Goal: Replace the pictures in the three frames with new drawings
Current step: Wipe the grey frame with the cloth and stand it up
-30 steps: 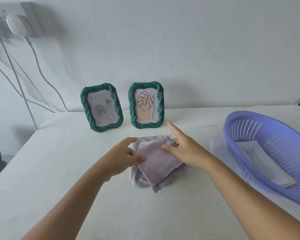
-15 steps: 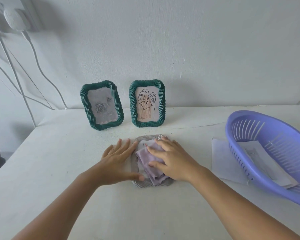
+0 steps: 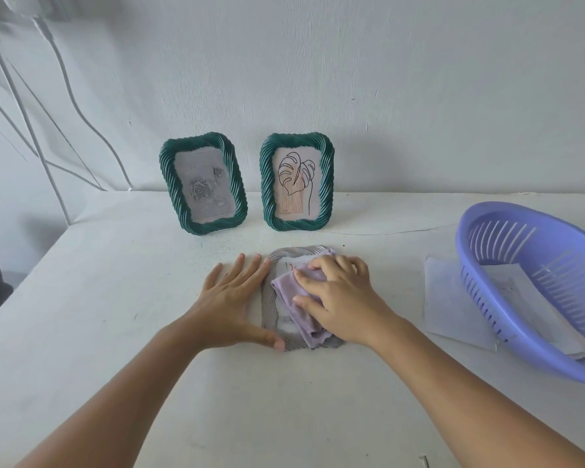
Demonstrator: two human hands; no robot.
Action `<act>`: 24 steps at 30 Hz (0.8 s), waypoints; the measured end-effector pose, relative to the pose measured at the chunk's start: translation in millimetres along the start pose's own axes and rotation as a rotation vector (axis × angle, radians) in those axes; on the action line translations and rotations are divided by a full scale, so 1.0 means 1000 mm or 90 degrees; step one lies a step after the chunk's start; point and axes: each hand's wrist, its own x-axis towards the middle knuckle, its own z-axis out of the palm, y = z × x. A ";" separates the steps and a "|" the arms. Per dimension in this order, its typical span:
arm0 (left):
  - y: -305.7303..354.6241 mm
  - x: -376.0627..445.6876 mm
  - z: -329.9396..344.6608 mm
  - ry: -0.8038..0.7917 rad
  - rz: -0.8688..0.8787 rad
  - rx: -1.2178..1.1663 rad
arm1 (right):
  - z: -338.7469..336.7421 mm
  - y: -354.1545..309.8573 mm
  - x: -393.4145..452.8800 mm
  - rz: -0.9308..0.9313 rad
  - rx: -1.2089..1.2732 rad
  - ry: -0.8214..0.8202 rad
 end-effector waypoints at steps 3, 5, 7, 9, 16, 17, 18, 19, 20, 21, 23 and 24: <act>0.000 0.000 0.000 0.000 0.005 0.003 | 0.002 -0.003 -0.003 0.010 0.013 0.006; 0.000 0.000 -0.001 -0.009 0.008 0.002 | 0.004 -0.001 -0.007 0.016 0.011 0.008; -0.002 0.001 -0.004 -0.031 0.009 -0.010 | 0.005 0.001 -0.009 0.018 0.013 0.009; -0.005 0.003 -0.007 -0.052 0.011 -0.031 | 0.004 0.003 -0.007 0.012 0.009 0.012; -0.008 0.006 -0.007 -0.059 0.017 -0.054 | 0.006 -0.001 0.012 0.035 -0.011 0.034; -0.008 0.006 -0.007 -0.057 0.016 -0.053 | 0.006 -0.002 0.013 0.028 -0.005 0.028; -0.008 0.006 -0.007 -0.057 0.014 -0.053 | 0.006 -0.002 0.011 0.015 0.003 0.023; -0.008 0.006 -0.007 -0.058 0.013 -0.054 | 0.005 -0.001 0.008 0.001 0.009 0.020; -0.009 0.005 -0.007 -0.058 0.013 -0.057 | 0.004 0.003 0.004 -0.010 0.008 0.014; -0.009 0.006 -0.007 -0.057 0.013 -0.059 | 0.002 0.008 0.001 -0.015 0.001 0.006; -0.009 0.006 -0.008 -0.062 0.012 -0.060 | -0.001 0.018 0.003 -0.004 -0.032 0.002; -0.008 0.006 -0.008 -0.064 0.012 -0.059 | -0.002 0.021 0.008 0.011 -0.047 0.008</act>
